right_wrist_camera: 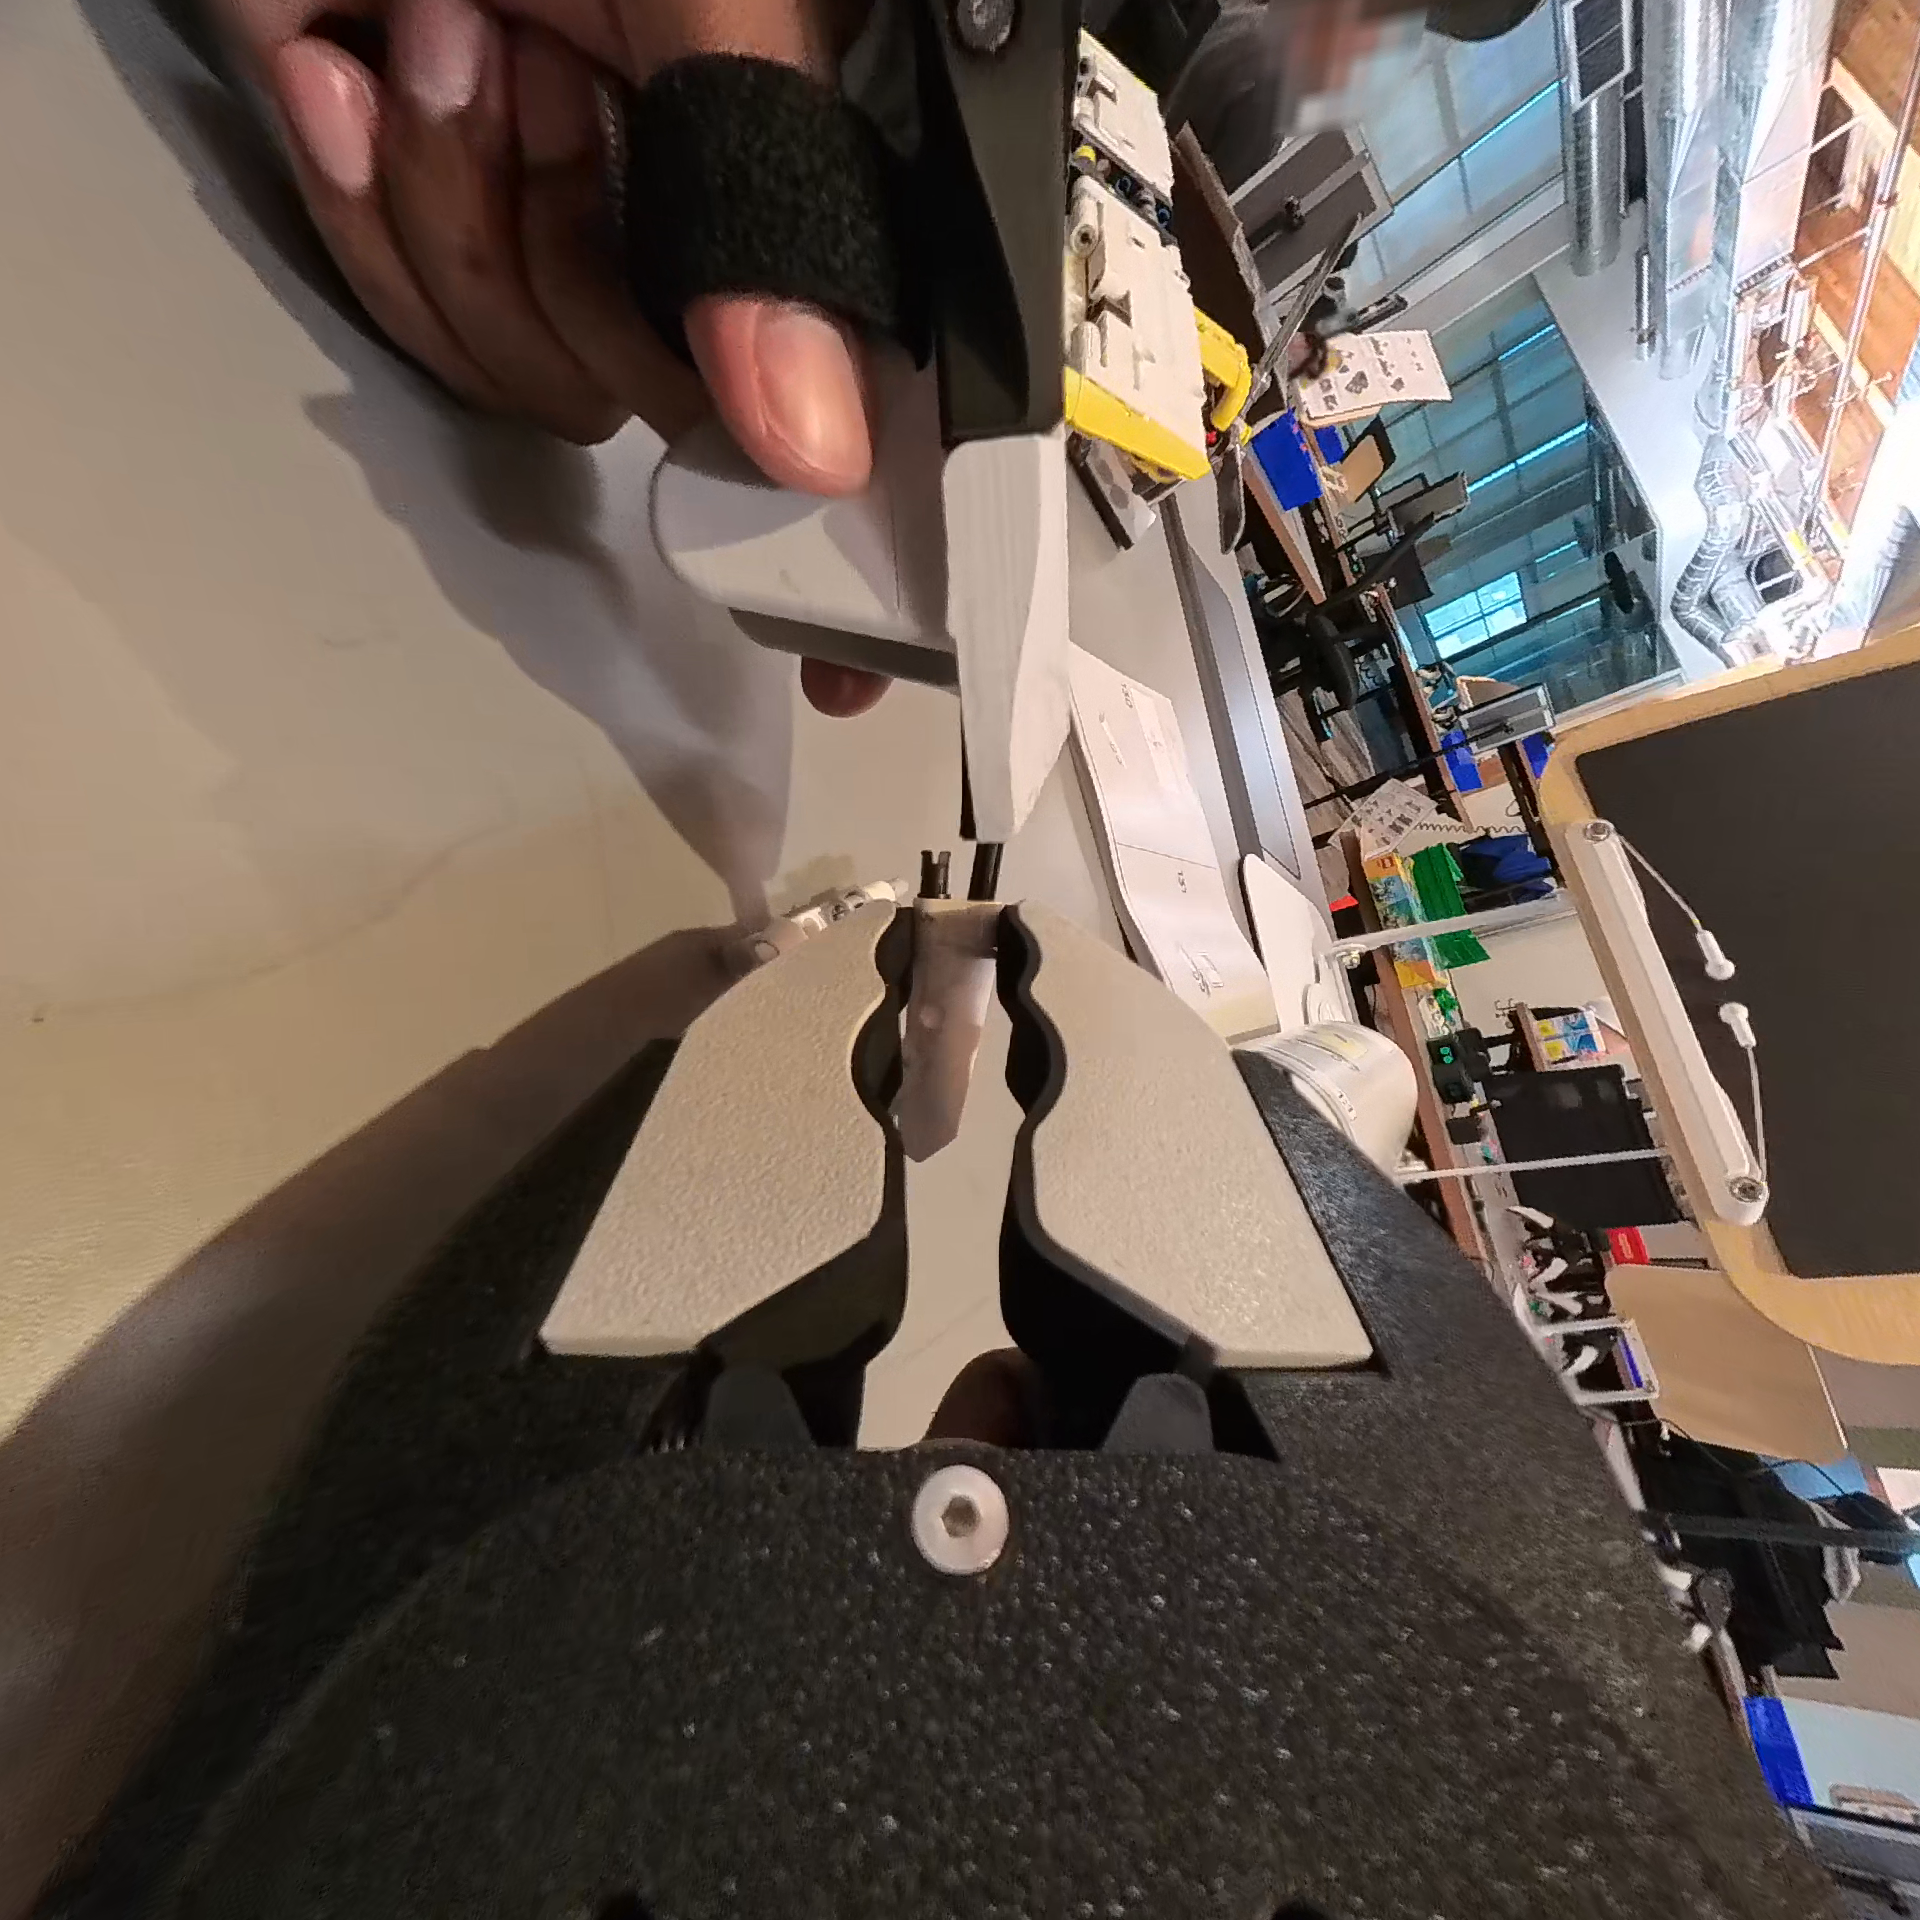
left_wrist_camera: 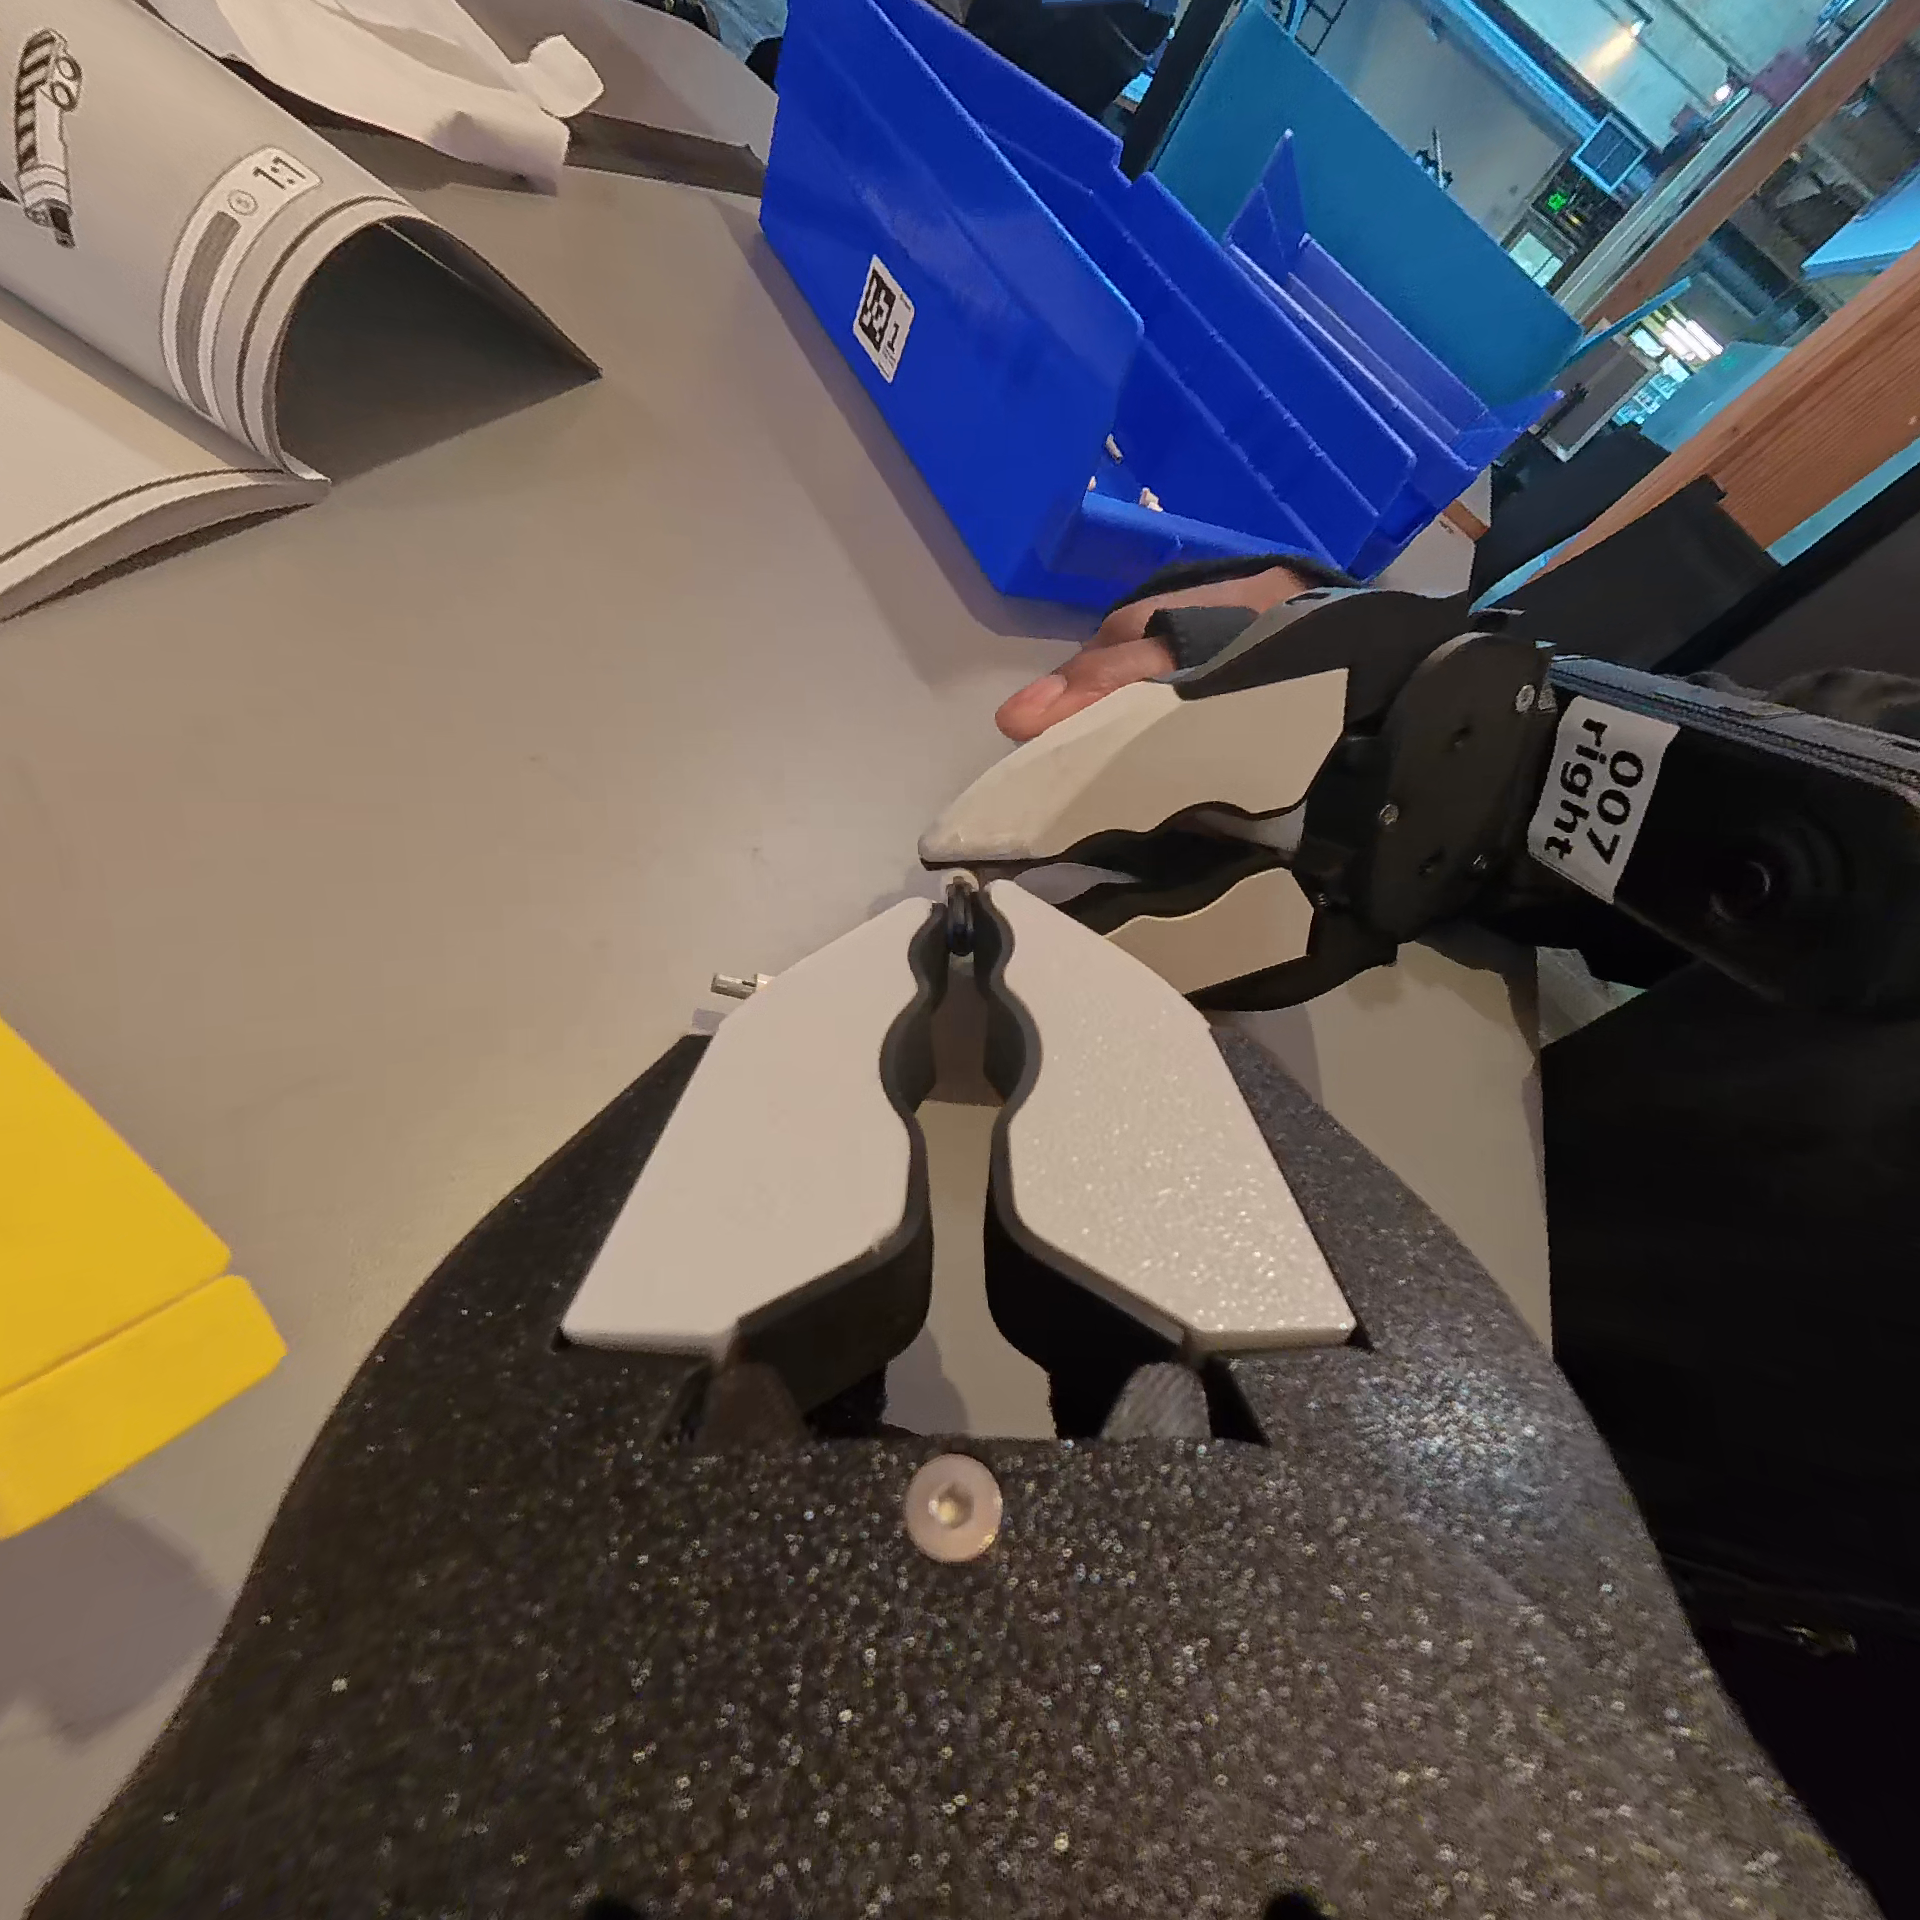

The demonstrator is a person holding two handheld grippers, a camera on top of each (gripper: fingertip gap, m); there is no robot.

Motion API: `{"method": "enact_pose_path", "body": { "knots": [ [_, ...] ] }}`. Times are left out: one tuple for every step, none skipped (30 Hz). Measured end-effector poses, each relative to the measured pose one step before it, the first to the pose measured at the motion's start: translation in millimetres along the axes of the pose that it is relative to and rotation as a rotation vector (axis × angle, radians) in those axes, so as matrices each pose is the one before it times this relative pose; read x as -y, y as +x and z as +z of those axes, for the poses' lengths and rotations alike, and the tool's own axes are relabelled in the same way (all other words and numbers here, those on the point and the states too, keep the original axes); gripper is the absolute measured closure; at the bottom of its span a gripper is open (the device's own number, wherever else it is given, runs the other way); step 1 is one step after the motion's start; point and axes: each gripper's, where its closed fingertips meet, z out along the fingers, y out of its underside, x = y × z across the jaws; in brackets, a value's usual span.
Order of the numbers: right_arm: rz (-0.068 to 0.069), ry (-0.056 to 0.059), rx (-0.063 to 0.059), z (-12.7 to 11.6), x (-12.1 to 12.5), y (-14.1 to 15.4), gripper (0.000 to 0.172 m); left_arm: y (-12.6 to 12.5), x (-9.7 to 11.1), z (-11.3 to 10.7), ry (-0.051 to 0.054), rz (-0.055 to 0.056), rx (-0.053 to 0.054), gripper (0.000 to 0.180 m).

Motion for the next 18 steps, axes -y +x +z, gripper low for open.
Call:
{"method": "enact_pose_path", "body": {
  "knots": [
    [0.0066,-0.0041,0.0008,0.36,0.03,-0.19,0.157,-0.06,0.12,-0.03,0.0024,0.0094,0.0082,0.176],
    [0.0088,-0.0047,0.0011,0.37,-0.11,-0.05,0.157,-0.33,0.02,0.11,0.0014,0.0114,0.0105,0.176],
    [0.0116,-0.0063,0.0000,0.46,-0.10,-0.05,0.157,-0.31,0.06,0.05,0.0013,0.0091,0.0092,0.176],
    [0.0090,-0.0057,0.0003,0.47,0.02,-0.07,0.157,-0.16,-0.06,-0.02,-0.0001,0.0065,0.0053,0.176],
    [0.0056,-0.0027,0.0006,0.24,0.17,-0.15,0.157,-0.07,-0.11,0.05,0.0004,0.0058,0.0036,0.176],
    [0.0107,-0.0013,-0.0001,0.20,0.23,0.28,0.157,0.21,0.03,0.27,0.0021,0.0093,0.0050,0.176],
    [0.0186,0.0031,0.0026,0.20,1.49,0.06,0.157,0.04,0.42,-0.06,0.0039,0.0134,0.0105,0.176],
    [0.0156,-0.0040,-0.0002,0.46,0.28,0.39,0.157,-0.44,0.16,-0.12,0.0003,0.0144,0.0103,0.176],
    [0.0013,-0.0051,-0.0021,0.57,-0.28,0.16,0.157,-0.52,-0.16,-0.05,-0.0036,0.0051,0.0034,0.176],
    [-0.0091,-0.0032,-0.0046,0.33,-0.22,-0.04,0.157,-0.44,-0.25,0.12,-0.0028,-0.0053,-0.0014,0.176],
    [-0.0061,-0.0021,-0.0021,0.40,-0.32,-0.38,0.157,-0.35,-0.25,0.17,-0.0016,-0.0047,-0.0020,0.176],
    [0.0009,-0.0014,0.0012,0.23,-0.18,-0.21,0.157,-0.21,-0.05,0.10,0.0007,-0.0002,0.0004,0.176],
    [0.0008,-0.0015,-0.0015,0.22,0.10,0.19,0.157,0.02,0.38,0.06,0.0031,0.0029,0.0035,0.176],
    [-0.0076,-0.0052,-0.0046,0.09,-0.06,0.04,0.157,-0.09,-0.23,0.31,-0.0005,0.0054,0.0050,0.176],
    [-0.0104,-0.0064,-0.0018,0.26,-0.25,-0.65,0.157,-0.09,-0.81,0.30,-0.0047,0.0000,0.0008,0.176],
    [-0.0075,-0.0030,0.0001,0.11,-0.08,-0.78,0.157,0.07,-0.29,0.15,-0.0020,-0.0043,-0.0038,0.176],
    [-0.0042,-0.0005,-0.0003,-0.01,0.24,-0.15,0.157,0.17,0.17,0.01,0.0001,-0.0034,-0.0040,0.176],
    [-0.0015,0.0006,0.0000,-0.15,0.36,0.07,0.157,0.10,-0.06,-0.03,-0.0002,-0.0013,-0.0035,0.176]
  ]
}}
